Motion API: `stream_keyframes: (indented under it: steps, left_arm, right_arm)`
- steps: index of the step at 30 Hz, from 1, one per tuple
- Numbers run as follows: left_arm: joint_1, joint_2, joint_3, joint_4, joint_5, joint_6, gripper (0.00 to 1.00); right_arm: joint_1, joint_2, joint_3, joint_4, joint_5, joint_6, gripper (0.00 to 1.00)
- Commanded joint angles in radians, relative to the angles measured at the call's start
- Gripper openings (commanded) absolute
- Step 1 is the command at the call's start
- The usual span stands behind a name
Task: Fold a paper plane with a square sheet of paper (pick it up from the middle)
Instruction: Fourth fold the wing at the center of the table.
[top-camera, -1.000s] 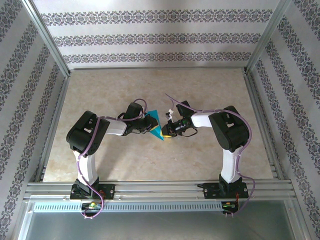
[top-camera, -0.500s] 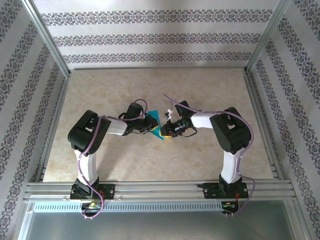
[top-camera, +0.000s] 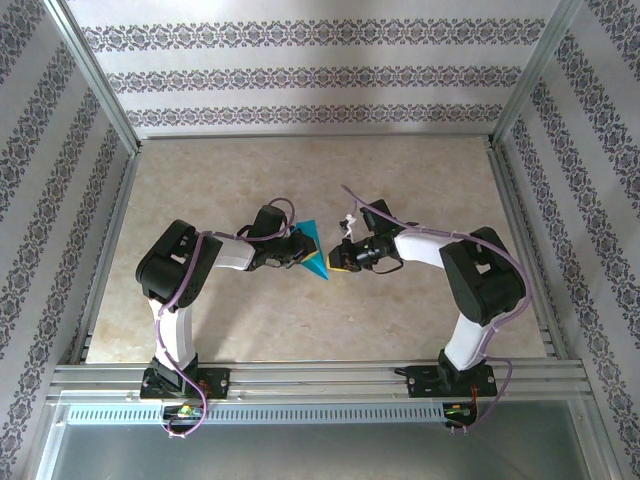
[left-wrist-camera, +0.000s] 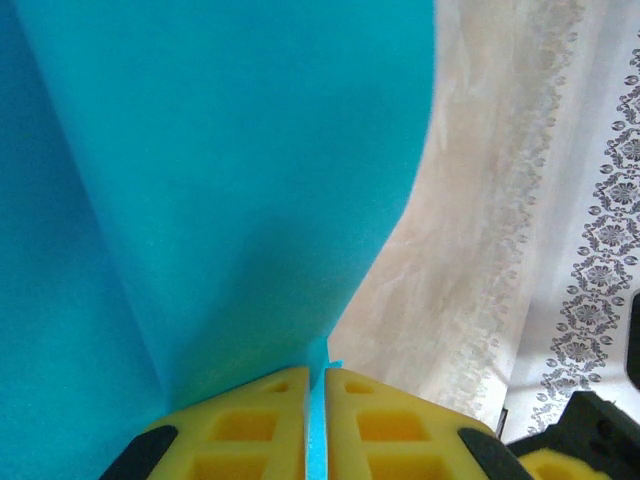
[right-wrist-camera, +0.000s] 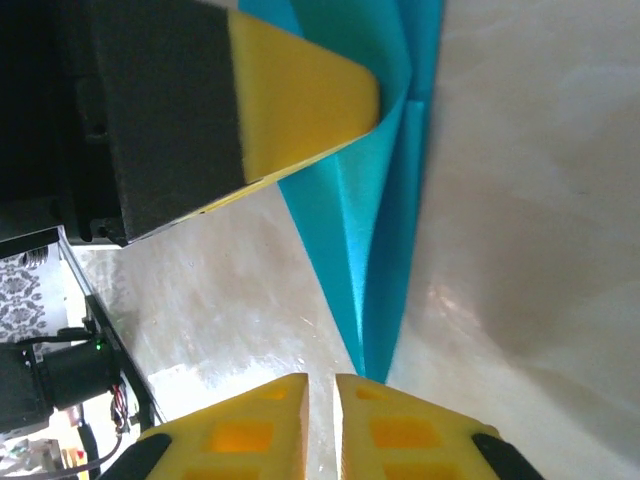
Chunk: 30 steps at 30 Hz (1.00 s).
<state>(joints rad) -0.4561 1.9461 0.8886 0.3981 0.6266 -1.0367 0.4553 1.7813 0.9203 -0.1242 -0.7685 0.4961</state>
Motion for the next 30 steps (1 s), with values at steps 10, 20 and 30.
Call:
stream_keyframes:
  steps: [10,20,30]
  left_arm:
    - [0.009,0.025,-0.003,0.011,-0.001,-0.014,0.13]
    - [0.008,0.024,-0.005,0.012,0.001,-0.017,0.13]
    - [0.009,0.033,-0.008,0.011,-0.002,-0.021,0.13]
  right_arm:
    - [0.043,0.121,0.081,0.044,-0.036,0.028,0.12]
    - [0.048,0.155,0.057,0.040,-0.043,0.026,0.12]
    - [0.055,0.184,0.071,-0.011,-0.025,0.012,0.12]
